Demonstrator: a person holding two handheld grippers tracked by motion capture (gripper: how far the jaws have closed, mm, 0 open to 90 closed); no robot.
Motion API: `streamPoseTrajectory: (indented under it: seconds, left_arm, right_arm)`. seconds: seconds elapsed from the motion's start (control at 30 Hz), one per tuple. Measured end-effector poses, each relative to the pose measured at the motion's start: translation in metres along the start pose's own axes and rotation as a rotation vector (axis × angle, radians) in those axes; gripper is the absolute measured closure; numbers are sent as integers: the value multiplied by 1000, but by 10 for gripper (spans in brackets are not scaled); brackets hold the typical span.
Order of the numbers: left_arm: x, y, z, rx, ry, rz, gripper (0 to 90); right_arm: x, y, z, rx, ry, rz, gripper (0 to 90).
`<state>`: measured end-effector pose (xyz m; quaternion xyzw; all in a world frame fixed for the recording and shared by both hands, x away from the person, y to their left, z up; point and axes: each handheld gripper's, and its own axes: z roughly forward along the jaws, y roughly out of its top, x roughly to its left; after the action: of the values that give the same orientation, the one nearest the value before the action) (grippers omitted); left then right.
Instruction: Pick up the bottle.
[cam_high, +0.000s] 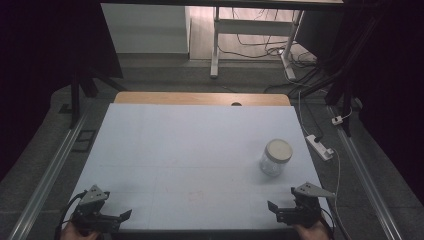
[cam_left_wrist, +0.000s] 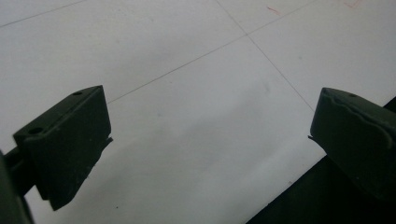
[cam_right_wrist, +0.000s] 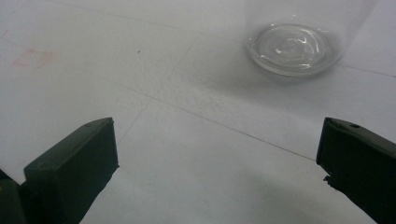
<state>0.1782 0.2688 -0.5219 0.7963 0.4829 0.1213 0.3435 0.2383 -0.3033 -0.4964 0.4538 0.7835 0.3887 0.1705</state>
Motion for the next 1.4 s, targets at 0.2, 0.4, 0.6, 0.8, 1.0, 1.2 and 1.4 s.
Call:
streamPoseTrajectory:
  seconds: [0.2,0.4,0.6,0.8,1.0,1.2,1.4]
  left_arm:
    - [1,-1,0,0,-8,1,0]
    - [1,0,1,8,-22,7,0]
    - [2,-1,0,0,-33,-3,0]
    - [3,-1,0,-2,-44,-4,0]
    - [2,0,0,4,-45,2,0]
    - [2,0,1,5,-48,1,0]
    - [3,0,1,6,-51,1,0]
  right_arm:
    - [1,0,0,3,11,-19,0]
    - [0,1,1,10,19,-9,0]
    - [0,0,1,3,25,-5,0]
    - [-1,1,0,-1,20,1,0]
    - [1,2,0,-1,39,4,0]
    - [3,5,0,-36,36,-18,0]
    - [3,10,1,-59,25,-41,0]
